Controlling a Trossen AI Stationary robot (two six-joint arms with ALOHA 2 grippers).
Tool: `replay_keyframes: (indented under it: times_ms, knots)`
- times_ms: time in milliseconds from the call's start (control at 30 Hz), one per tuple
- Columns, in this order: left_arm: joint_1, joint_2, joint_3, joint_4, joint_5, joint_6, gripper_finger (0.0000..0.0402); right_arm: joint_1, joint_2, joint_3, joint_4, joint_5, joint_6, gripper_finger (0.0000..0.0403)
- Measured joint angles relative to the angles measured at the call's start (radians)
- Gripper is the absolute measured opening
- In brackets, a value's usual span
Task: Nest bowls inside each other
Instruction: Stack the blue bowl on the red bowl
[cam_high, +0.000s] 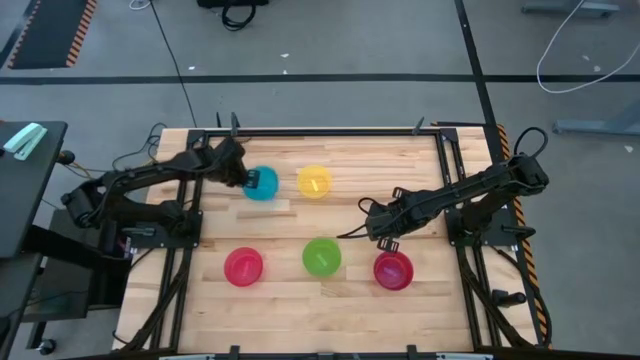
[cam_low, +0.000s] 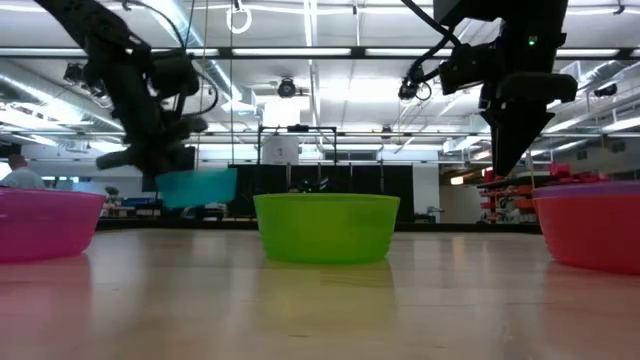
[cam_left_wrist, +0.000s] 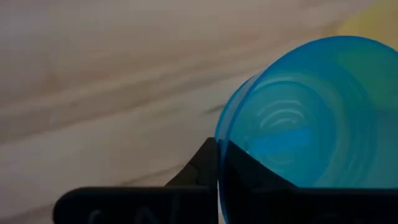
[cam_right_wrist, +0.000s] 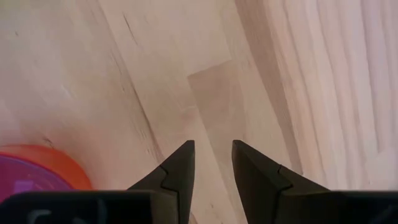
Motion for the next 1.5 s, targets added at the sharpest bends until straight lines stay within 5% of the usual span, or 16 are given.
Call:
replay_keyframes:
  times_ms: [300,633,900,1133,1500]
  knots:
    - [-0.064,0.0,0.229,-0.168,0.016,0.011,0.0007,0.0,0.0,0.0,0.0,0.024,-0.026,0.0114]
    - [-0.353,0.0,0.34,-0.345,0.017,-0.096,0.0007,-0.06,0.0,0.0,0.0,0.047,-0.052,0.0114]
    - [-0.68,0.0,0.34,-0.581,-0.074,-0.387,0.0007,-0.069,0.0,0.0,0.0,0.045,-0.054,0.0114]
    - [-0.948,0.0,0.34,-0.597,-0.146,-0.673,0.0009,-0.069,0.0,0.0,0.023,0.045,-0.081,0.0114]
    - [-1.203,0.047,0.309,-0.636,-0.23,-1.017,0.0007,-0.069,0.0,0.0,0.034,0.045,-0.087,0.0114]
